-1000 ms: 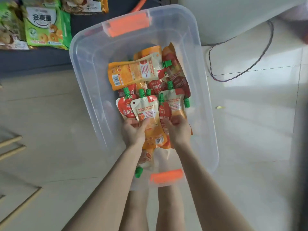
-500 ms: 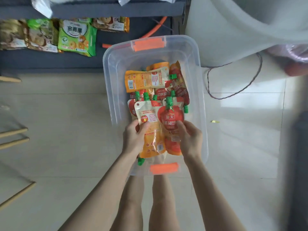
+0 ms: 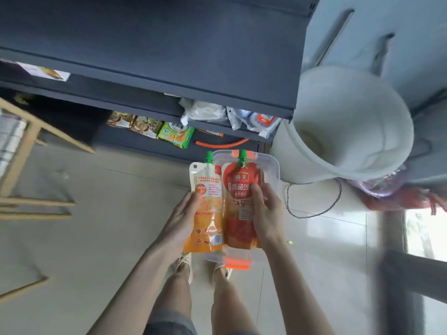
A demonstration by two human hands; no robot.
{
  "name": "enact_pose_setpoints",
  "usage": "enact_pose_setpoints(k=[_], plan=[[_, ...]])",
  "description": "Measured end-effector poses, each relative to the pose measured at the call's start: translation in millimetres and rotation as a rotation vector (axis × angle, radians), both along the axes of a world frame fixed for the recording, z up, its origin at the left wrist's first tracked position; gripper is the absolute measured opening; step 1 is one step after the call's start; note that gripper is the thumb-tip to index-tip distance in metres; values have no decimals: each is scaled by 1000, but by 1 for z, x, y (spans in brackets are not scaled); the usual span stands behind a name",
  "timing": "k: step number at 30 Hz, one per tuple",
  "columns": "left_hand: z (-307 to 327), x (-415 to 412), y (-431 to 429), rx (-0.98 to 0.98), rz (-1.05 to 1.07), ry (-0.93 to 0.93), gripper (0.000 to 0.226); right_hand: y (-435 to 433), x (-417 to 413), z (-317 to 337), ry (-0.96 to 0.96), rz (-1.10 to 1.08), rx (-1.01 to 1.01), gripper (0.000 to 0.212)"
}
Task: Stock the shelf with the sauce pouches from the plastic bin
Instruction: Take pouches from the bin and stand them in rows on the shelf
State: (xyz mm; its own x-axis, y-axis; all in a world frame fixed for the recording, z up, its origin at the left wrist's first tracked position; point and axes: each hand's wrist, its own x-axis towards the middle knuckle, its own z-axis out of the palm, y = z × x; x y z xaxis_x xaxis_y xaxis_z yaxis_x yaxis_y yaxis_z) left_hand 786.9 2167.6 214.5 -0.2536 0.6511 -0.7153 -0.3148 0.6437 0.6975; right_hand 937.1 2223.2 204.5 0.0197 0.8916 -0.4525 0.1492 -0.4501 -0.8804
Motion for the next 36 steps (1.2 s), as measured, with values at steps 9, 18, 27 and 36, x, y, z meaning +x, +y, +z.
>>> enact_pose_setpoints(k=[9,18,27,36], plan=[[90,-130,-12,105,-41,-230,56,-1,-120,101,45,159,137,13],[165,-288,-6,339,-137,-188,46,-7,-264,173,147,145,272,9],[240,-362,46,463,-365,-58,30,35,-343,240,292,102,419,10],[274,-394,148,717,-321,181,49,131,-383,279,359,83,516,15]])
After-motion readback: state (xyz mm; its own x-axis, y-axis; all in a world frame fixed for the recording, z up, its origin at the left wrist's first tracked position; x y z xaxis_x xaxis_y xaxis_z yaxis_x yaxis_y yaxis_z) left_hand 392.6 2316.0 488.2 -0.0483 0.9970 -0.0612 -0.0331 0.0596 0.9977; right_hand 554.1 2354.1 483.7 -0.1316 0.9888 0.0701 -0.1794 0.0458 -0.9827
